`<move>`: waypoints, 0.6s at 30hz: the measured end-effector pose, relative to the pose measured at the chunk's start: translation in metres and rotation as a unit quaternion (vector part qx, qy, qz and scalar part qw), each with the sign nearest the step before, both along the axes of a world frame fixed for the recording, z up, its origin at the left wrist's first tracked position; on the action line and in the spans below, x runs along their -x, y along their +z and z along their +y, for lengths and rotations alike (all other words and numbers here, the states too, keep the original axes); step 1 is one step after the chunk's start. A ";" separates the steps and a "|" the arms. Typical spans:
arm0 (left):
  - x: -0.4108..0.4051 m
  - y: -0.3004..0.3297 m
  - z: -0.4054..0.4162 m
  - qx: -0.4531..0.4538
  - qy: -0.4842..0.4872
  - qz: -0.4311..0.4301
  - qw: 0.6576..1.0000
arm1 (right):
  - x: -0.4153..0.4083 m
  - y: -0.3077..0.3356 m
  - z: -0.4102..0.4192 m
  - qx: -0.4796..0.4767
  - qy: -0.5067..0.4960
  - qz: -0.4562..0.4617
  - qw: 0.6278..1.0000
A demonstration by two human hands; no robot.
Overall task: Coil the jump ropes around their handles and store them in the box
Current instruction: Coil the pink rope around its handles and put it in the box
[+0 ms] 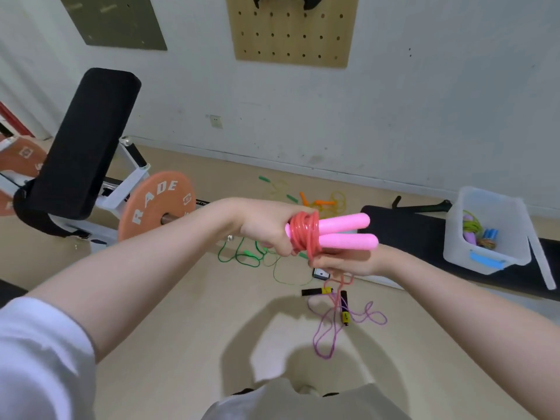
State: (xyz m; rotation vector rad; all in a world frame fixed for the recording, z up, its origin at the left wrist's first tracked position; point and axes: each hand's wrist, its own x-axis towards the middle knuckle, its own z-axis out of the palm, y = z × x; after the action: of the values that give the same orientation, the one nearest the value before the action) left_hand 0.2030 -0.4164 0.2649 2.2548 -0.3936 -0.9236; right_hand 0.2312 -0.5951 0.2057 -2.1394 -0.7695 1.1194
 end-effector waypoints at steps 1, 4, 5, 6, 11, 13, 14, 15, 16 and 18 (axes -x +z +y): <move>0.002 0.002 -0.003 -0.060 -0.027 -0.019 0.998 | -0.006 0.004 -0.002 0.062 0.020 -0.078 0.995; 0.006 0.002 -0.015 -0.233 -0.081 -0.072 0.966 | -0.019 0.008 0.006 0.117 0.123 -0.320 0.932; 0.006 -0.001 -0.019 -0.255 -0.085 -0.080 0.960 | -0.019 0.010 0.012 0.133 0.147 -0.390 0.899; 0.004 -0.006 -0.020 -0.275 -0.084 -0.083 0.954 | -0.020 0.014 0.016 0.135 0.147 -0.442 0.875; -0.009 -0.022 -0.032 -0.353 -0.065 -0.096 0.929 | -0.024 0.033 0.034 0.144 0.078 -0.543 0.823; -0.018 -0.026 -0.034 -0.339 -0.036 -0.080 0.937 | -0.021 0.032 0.038 0.144 0.025 -0.518 0.843; -0.024 -0.030 -0.030 -0.320 -0.004 -0.072 0.945 | -0.019 0.035 0.038 0.136 -0.015 -0.494 0.859; -0.028 -0.034 -0.026 -0.311 0.024 -0.077 0.947 | -0.017 0.040 0.038 0.117 -0.048 -0.472 0.873; -0.031 -0.037 -0.022 -0.315 0.047 -0.090 0.944 | -0.014 0.046 0.036 0.091 -0.071 -0.457 0.882; -0.036 -0.044 -0.014 -0.309 0.082 -0.094 0.943 | -0.004 0.054 0.035 0.053 -0.080 -0.445 0.890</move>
State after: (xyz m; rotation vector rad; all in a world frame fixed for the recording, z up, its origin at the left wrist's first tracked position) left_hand 0.2385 -0.4309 0.2207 2.9081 0.0200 -0.8225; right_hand 0.2354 -0.5605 0.2598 -2.7457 -0.8844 0.0249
